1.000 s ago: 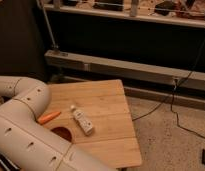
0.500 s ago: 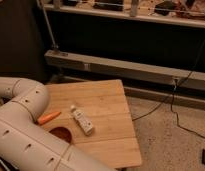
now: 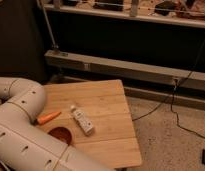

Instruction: Place the white sponge in the ceramic cup

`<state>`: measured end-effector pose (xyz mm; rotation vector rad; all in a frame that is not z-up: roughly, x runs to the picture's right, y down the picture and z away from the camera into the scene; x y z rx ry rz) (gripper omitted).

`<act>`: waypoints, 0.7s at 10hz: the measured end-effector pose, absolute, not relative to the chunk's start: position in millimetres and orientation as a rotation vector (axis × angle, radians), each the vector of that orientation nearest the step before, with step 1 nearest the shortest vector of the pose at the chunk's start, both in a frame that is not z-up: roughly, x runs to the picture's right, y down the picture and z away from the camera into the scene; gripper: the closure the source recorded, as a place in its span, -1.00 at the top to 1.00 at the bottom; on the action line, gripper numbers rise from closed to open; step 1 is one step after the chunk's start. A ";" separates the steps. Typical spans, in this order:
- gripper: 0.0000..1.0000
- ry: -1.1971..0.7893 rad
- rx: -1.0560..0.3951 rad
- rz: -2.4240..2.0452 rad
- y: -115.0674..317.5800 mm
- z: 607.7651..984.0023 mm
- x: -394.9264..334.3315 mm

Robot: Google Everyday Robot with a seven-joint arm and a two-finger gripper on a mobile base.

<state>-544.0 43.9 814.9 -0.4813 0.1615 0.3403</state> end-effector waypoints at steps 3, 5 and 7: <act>0.60 0.000 -0.607 0.621 -2.1 792.4 -544.9; 0.60 -0.105 -0.612 0.836 -61.2 787.3 -506.1; 0.60 -0.098 -0.549 0.909 -87.0 792.1 -447.1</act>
